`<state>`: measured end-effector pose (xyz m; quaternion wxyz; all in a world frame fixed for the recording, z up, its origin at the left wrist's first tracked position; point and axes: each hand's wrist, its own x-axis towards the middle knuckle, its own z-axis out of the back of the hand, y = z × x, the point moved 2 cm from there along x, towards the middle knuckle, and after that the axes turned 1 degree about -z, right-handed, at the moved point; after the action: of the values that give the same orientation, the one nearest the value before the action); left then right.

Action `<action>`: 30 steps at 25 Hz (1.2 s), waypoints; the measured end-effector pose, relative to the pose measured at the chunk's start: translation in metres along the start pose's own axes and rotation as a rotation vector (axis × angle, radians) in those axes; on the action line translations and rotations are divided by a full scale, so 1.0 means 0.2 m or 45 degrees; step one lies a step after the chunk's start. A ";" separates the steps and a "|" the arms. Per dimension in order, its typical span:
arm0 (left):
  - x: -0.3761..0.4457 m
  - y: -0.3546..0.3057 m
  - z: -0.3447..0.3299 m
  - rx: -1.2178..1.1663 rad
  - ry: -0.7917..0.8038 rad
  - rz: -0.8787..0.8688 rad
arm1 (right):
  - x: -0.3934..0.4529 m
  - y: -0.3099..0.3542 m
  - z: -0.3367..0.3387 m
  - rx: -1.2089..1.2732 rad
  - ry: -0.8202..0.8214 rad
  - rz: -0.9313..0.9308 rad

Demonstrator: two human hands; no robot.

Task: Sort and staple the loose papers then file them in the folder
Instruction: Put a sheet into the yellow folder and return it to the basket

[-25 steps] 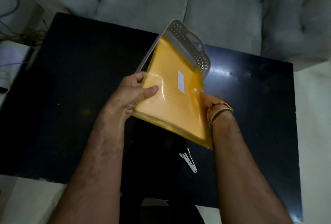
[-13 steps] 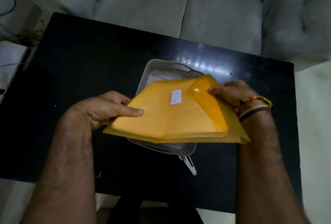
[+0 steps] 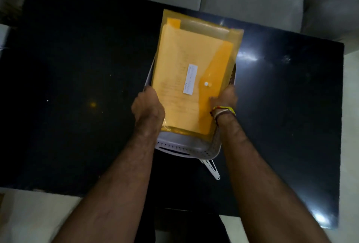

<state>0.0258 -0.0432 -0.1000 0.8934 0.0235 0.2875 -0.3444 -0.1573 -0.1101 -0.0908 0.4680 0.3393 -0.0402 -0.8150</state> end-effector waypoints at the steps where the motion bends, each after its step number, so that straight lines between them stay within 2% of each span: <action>1: 0.00 -0.01 -0.02 -0.008 -0.067 -0.018 | 0.01 0.01 -0.01 -0.019 -0.068 -0.024; 4: -0.01 0.01 -0.10 -0.016 -0.214 -0.117 | 0.01 0.04 -0.05 -0.172 -0.128 -0.088; 7: -0.02 0.00 -0.13 0.136 -0.201 -0.128 | 0.00 0.08 -0.06 -0.419 -0.017 -0.050; 9: -0.03 -0.02 -0.12 0.297 -0.192 -0.112 | 0.00 0.08 -0.06 -0.469 0.030 -0.010; 10: -0.03 -0.03 -0.10 0.340 -0.221 -0.131 | -0.01 0.07 -0.05 -0.455 -0.012 0.036; 12: -0.03 -0.02 -0.07 0.376 -0.354 -0.175 | -0.05 -0.01 -0.08 -0.465 -0.257 0.179; 14: 0.00 0.01 -0.07 0.303 -0.327 -0.182 | -0.12 -0.10 -0.13 -0.524 -0.417 0.231; 17: 0.04 0.03 -0.11 0.086 -0.053 -0.157 | -0.12 -0.19 -0.23 -0.375 -0.275 0.155; 23: 0.00 -0.04 -0.19 0.005 -0.126 -0.222 | 0.11 -0.22 -0.10 -0.336 -0.323 0.365; 30: 0.03 -0.24 -0.24 -0.062 -0.207 -0.337 | 0.34 -0.24 0.05 -0.355 -0.373 0.405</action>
<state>-0.0257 -0.0722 -0.1353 0.8610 -0.0644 0.2230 -0.4527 -0.2204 -0.1396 -0.1371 0.6217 0.1393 -0.0476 -0.7693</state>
